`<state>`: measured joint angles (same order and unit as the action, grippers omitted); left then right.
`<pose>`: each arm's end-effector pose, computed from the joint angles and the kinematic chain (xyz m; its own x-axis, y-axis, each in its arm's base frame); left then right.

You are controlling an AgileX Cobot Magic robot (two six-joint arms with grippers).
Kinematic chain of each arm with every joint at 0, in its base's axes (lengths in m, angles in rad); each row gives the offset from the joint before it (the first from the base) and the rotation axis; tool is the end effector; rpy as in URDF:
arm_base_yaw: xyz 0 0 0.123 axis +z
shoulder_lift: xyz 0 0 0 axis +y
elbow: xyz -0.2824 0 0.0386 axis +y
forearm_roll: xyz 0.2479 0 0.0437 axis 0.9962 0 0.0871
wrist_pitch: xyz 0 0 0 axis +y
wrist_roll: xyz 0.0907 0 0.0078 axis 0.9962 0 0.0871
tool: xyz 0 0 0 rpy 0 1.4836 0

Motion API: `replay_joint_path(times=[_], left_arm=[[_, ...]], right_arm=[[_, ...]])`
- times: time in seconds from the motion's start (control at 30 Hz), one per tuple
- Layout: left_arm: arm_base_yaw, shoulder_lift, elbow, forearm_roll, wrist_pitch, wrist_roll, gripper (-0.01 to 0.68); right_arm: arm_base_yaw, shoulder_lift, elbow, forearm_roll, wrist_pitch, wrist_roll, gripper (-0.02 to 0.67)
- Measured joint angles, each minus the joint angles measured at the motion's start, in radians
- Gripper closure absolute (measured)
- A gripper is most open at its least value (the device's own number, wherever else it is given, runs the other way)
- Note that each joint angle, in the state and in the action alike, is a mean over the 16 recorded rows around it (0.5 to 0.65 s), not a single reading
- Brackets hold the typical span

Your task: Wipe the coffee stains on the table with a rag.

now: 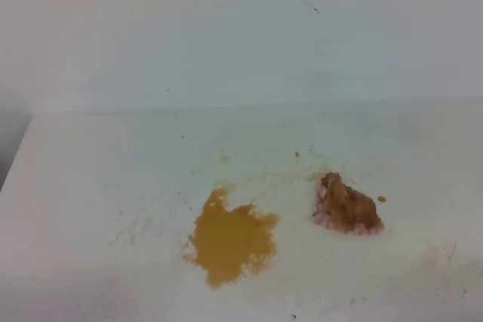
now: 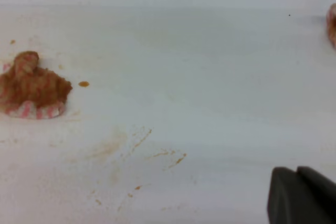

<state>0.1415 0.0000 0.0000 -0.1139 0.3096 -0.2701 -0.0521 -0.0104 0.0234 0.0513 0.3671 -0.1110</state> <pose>0.0542 0.0045 0.1853 -0.1615 -0.3962 -0.9039 -0.1799 0.9124 -0.3677 0.0528 -0.0011 0.1728 -0.2895 -0.0480 -0.9560 0.0162 0.9983 -0.0551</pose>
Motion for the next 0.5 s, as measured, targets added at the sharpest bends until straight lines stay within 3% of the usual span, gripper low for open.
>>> replay_joint_path(times=[0.5], left_arm=[[0.0,0.0,0.0,0.0,0.0,0.0,0.676]], right_arm=[[0.0,0.0,0.0,0.0,0.0,0.0,0.651]])
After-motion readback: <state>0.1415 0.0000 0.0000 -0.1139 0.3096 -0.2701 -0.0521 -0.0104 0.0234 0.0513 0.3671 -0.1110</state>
